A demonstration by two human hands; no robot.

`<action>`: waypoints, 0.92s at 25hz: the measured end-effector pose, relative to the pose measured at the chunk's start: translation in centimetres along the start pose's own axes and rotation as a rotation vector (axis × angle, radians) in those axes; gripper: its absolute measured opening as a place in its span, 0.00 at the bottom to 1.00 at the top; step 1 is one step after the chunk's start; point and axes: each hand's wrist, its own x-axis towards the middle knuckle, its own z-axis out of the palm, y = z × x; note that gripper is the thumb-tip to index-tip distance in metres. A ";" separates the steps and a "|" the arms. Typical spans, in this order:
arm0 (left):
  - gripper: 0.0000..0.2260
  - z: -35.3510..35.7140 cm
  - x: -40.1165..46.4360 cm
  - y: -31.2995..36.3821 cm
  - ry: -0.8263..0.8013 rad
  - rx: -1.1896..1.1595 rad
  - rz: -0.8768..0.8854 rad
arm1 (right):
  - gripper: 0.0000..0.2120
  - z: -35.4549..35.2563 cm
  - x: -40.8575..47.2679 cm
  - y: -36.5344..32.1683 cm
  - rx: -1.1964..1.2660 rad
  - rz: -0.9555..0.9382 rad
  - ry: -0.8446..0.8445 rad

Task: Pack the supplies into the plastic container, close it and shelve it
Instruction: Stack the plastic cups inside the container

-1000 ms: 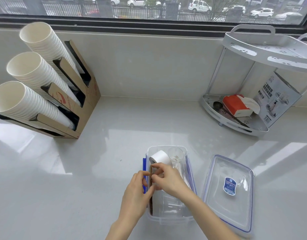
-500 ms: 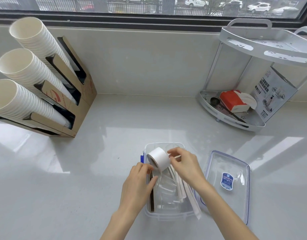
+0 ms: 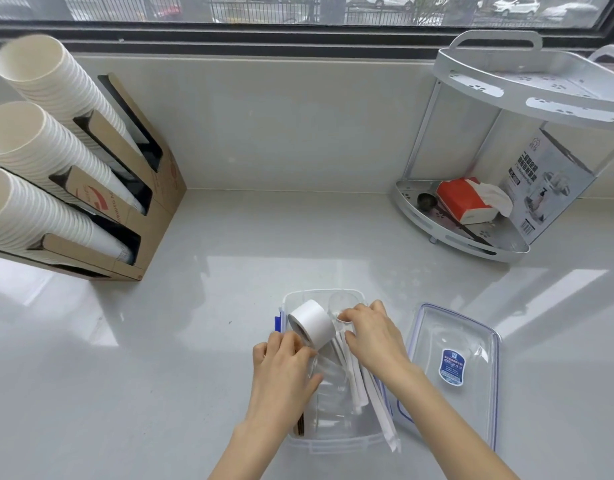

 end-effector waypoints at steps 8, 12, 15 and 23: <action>0.11 0.5 0.0 -0.4 -0.060 -0.138 -0.141 | 0.13 -0.1 -0.4 0.3 0.120 -0.009 0.084; 0.10 0.1 -0.2 -0.6 -0.083 -0.205 -0.152 | 0.12 -1.1 -1.0 0.5 0.290 -0.020 0.152; 0.09 -0.3 -0.2 -0.3 -0.076 -0.242 -0.133 | 0.11 -2.4 -1.5 0.5 0.421 -0.039 0.221; 0.05 -1.7 -0.4 -0.1 0.007 -0.418 -0.056 | 0.12 -5.7 -3.8 -1.4 0.643 -0.165 0.221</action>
